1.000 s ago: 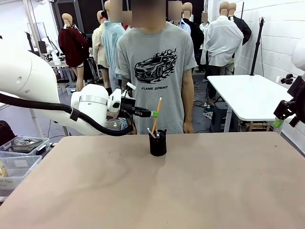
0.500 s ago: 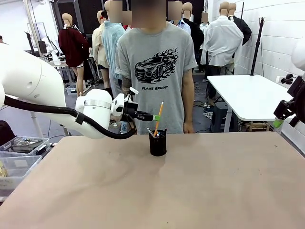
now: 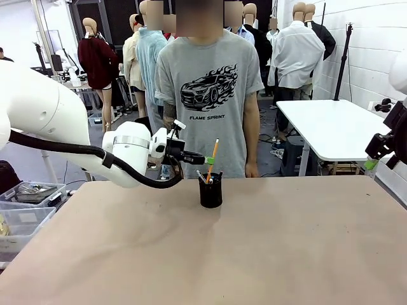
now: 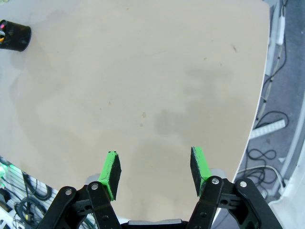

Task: Place the pens into the pen holder.
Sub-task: Pick up a writing instrument from the table and place it into the Pen holder.

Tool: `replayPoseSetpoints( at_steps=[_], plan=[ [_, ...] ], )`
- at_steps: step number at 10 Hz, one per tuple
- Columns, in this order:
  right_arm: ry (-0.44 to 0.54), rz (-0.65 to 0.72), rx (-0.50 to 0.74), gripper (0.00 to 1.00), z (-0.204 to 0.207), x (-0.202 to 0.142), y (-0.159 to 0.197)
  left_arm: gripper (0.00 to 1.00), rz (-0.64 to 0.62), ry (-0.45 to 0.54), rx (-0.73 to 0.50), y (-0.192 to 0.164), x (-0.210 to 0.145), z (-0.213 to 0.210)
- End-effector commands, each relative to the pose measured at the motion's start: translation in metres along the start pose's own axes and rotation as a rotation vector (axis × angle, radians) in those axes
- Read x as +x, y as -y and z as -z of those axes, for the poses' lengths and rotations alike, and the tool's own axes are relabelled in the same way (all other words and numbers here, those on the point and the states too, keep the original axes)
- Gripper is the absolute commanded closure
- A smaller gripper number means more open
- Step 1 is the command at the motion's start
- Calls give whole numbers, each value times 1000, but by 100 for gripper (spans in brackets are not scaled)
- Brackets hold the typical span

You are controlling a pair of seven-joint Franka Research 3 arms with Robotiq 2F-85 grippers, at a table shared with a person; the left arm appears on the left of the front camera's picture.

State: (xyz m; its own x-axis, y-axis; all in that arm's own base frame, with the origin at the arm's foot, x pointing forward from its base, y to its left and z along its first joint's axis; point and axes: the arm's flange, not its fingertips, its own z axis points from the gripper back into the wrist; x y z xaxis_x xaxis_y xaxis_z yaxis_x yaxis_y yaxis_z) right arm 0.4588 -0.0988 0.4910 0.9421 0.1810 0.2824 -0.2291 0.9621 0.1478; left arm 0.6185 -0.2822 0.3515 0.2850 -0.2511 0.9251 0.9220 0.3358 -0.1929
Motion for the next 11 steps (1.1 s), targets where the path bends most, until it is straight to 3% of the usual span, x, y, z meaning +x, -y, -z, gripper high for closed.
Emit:
replayPoseSetpoints(
  at_steps=[1, 2, 6, 8, 9, 11],
  plan=[
    [-1, 0, -5, 26, 1, -2, -1, 67, 11, -13, 2, -2, 2, 1],
    [-1, 0, -5, 26, 1, -2, -1, 47, 7, -7, 2, -2, 3, -1],
    [-1, 0, -5, 26, 1, -2, -1, 47, 27, 14, 9, 3, 16, -23],
    [-1, 0, -5, 26, 1, -2, -1, 47, 29, -32, 31, 2, 36, -49],
    [-1, 0, -5, 26, 1, -2, -1, 47, 11, -140, 37, -2, 50, -71],
    [-1, 0, -5, 26, 1, -2, -1, 47, -66, -399, 175, -5, 73, -138]
  ],
)
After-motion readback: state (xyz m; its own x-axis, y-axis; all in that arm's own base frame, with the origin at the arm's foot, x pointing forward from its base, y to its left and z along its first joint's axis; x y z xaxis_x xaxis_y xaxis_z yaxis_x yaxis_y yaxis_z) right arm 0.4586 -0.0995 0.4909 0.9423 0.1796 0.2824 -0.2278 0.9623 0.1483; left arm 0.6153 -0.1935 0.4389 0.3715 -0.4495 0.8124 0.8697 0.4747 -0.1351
